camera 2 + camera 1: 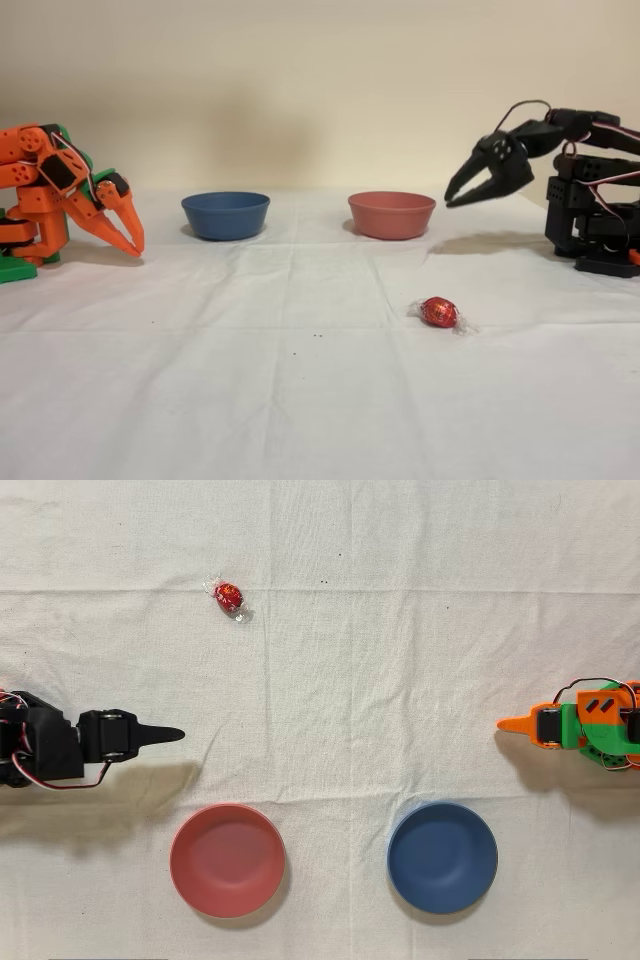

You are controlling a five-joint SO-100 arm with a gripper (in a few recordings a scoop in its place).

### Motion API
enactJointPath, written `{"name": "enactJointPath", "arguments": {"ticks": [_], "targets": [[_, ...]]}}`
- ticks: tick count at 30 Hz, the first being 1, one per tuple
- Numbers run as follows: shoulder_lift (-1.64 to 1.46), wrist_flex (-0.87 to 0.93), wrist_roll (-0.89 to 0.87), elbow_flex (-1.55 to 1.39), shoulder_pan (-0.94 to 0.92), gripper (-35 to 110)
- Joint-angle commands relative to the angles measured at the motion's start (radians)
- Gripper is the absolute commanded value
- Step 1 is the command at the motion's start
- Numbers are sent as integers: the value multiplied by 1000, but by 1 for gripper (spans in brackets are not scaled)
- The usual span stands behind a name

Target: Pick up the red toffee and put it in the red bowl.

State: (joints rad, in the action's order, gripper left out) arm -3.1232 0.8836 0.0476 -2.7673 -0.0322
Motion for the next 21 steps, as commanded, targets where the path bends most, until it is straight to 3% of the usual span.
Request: {"name": "enactJointPath", "arguments": {"ticks": [1,9,21], "targets": [[192,5,5,278,-3,0],[465,48,-11,592,54,0],[841,186,14,925,362,0]]}}
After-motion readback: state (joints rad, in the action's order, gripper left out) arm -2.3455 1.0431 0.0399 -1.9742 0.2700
